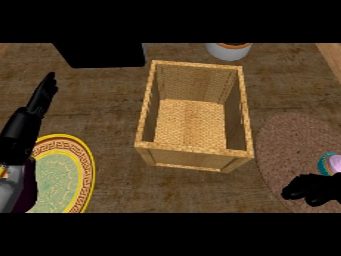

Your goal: Pick the cupcake from the placemat and place it in the basket

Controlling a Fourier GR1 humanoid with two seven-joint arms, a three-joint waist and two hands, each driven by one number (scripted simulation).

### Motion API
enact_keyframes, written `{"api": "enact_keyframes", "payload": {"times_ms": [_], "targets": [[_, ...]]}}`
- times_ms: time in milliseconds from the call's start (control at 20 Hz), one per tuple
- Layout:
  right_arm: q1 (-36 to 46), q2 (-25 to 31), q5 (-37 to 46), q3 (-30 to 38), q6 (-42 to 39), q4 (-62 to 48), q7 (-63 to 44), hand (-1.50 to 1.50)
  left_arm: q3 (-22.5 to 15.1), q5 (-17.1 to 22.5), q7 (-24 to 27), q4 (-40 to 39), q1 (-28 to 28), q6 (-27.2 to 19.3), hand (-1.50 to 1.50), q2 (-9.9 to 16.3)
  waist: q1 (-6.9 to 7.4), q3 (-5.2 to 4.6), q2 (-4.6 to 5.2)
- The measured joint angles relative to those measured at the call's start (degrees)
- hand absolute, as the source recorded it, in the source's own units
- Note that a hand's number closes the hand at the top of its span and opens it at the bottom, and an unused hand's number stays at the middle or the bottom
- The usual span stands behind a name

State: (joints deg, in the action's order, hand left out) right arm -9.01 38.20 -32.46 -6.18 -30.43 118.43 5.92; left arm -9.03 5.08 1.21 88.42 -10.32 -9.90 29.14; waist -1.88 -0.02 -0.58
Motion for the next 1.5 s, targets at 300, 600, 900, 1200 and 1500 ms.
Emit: {"api": "enact_keyframes", "payload": {"times_ms": [300,600,900,1200,1500], "targets": [[6.73,12.89,9.44,13.20,-0.91,2.98,-3.44,-1.50,0.58,0.40,0.88,-0.27,0.22,0.97,0.00,0.29,0.63,-0.16,0.10],[12.88,28.48,17.21,17.95,-13.70,1.90,-2.25,-1.50,0.18,0.33,0.57,-0.30,-1.05,1.65,0.00,-0.19,2.23,-0.08,0.66],[15.78,35.54,25.86,16.86,-22.46,-1.58,2.69,-1.50,0.51,-0.28,0.71,-0.79,-2.12,2.25,0.00,-0.63,2.90,0.04,0.89],[17.51,37.96,37.92,11.64,-21.10,-6.84,7.98,-1.50,1.14,-0.14,0.64,-0.66,-2.45,3.96,0.00,-0.77,3.57,0.12,1.04],[17.34,38.69,48.67,4.81,-15.18,-11.99,15.47,-1.50,1.70,-1.26,1.01,-1.68,-2.71,4.03,0.00,-1.80,3.29,0.12,1.01]]}}
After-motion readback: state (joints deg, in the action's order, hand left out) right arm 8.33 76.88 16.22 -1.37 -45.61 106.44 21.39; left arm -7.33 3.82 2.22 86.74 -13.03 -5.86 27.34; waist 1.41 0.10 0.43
